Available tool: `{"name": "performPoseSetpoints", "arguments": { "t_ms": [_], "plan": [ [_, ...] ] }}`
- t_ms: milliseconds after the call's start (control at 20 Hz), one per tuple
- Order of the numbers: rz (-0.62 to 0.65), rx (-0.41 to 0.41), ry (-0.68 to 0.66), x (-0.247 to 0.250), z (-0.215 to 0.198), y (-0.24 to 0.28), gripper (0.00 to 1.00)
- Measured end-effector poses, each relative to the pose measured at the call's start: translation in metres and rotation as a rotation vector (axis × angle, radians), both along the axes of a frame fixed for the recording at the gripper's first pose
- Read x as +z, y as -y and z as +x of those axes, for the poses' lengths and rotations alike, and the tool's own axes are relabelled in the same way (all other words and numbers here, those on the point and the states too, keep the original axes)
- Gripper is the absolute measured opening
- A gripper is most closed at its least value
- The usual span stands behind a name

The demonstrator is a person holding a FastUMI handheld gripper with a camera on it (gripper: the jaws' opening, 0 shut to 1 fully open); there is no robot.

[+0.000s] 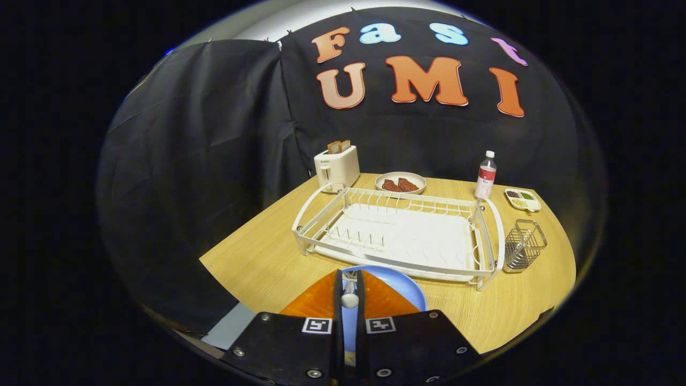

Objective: Take the plate from the dish rack, then take the spoon from the basket and place it into the plate.

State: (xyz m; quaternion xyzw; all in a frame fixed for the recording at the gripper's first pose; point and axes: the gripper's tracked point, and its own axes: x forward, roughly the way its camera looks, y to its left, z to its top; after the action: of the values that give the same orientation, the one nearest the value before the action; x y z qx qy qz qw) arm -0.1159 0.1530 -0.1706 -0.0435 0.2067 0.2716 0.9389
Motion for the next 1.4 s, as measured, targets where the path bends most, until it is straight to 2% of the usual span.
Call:
{"name": "performPoseSetpoints", "arguments": {
  "t_ms": [300,450,750,800,850,900,950,1000,1050,1150,1400],
  "plan": [
    [-0.04,0.008,-0.03,-0.022,0.011,0.004,0.09],
    [-0.023,0.001,-0.067,-0.029,0.012,0.006,0.16],
    [-0.023,-0.069,-0.079,-0.027,0.025,0.023,0.29],
    [-0.019,-0.084,-0.076,-0.023,0.029,0.026,0.35],
    [-0.014,-0.103,-0.069,-0.018,0.034,0.031,0.47],
    [-0.009,-0.124,-0.063,-0.012,0.037,0.036,0.52],
    [-0.007,-0.147,-0.058,-0.007,0.042,0.042,0.67],
    [-0.001,-0.164,-0.055,-0.002,0.047,0.046,0.75],
    [0.001,-0.188,-0.046,0.004,0.053,0.052,0.86],
    [-0.01,-0.24,-0.023,0.016,0.065,0.066,0.98],
    [-0.015,-0.345,0.042,0.052,0.094,0.095,0.98]
  ]
}}
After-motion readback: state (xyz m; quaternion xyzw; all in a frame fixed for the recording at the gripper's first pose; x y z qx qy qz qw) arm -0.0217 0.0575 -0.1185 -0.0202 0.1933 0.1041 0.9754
